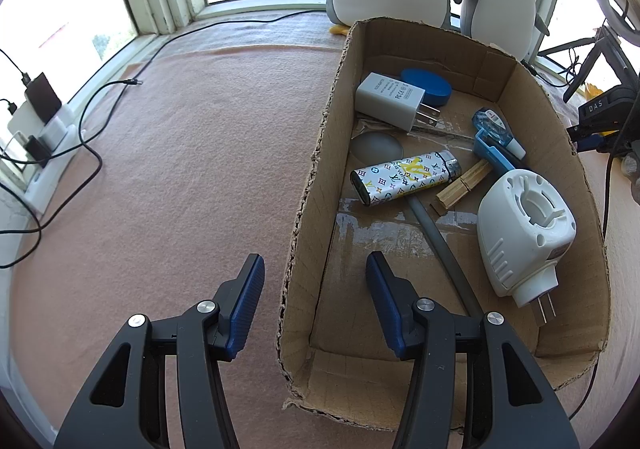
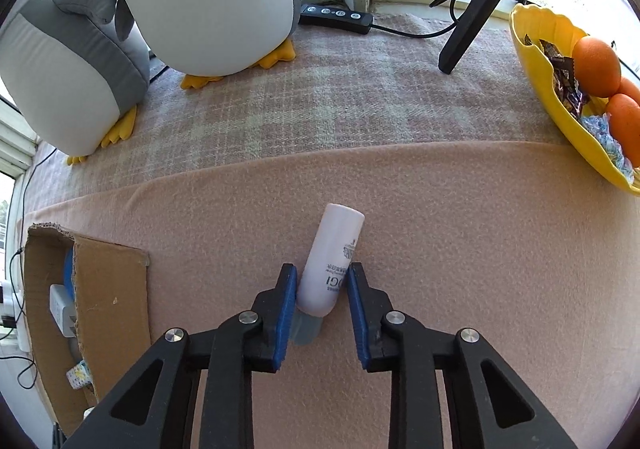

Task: Organize rigid objects
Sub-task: 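Move the right tool to the white lotion bottle and grasp it, then carry the white lotion bottle into the box and release it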

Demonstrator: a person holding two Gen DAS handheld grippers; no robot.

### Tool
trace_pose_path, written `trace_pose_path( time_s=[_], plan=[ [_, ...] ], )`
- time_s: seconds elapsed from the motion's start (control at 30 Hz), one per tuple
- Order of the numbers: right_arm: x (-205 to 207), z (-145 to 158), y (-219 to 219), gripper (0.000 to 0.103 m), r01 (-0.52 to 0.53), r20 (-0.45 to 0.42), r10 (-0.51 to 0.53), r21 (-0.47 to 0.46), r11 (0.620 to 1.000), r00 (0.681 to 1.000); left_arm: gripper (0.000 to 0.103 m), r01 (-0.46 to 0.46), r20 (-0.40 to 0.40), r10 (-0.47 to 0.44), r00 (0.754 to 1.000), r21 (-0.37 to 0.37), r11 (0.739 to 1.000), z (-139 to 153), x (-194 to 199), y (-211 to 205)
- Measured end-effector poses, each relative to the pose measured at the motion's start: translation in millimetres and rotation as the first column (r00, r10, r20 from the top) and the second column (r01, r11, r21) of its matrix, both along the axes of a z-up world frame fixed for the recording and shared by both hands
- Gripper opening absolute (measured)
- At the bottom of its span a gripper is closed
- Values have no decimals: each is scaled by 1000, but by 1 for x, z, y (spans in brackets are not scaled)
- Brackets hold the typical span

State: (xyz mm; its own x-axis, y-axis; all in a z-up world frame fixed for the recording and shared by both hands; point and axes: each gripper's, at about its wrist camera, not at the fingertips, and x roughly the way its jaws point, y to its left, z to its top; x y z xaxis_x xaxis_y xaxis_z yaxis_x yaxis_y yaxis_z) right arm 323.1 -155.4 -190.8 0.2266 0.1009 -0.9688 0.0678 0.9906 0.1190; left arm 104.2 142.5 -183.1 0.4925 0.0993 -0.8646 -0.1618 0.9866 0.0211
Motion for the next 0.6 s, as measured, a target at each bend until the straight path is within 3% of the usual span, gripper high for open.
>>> trace_pose_path(
  time_s=[0.37, 0.6],
  plan=[
    [-43, 0, 4, 18, -73, 40, 73, 21, 997, 997, 53, -1, 1, 1, 1000, -1, 1000, 1, 0, 1],
    [-61, 29, 16, 18, -145, 124, 137, 54, 988, 983, 53, -2, 1, 2, 1000, -1, 1000, 1, 1, 1]
  ],
)
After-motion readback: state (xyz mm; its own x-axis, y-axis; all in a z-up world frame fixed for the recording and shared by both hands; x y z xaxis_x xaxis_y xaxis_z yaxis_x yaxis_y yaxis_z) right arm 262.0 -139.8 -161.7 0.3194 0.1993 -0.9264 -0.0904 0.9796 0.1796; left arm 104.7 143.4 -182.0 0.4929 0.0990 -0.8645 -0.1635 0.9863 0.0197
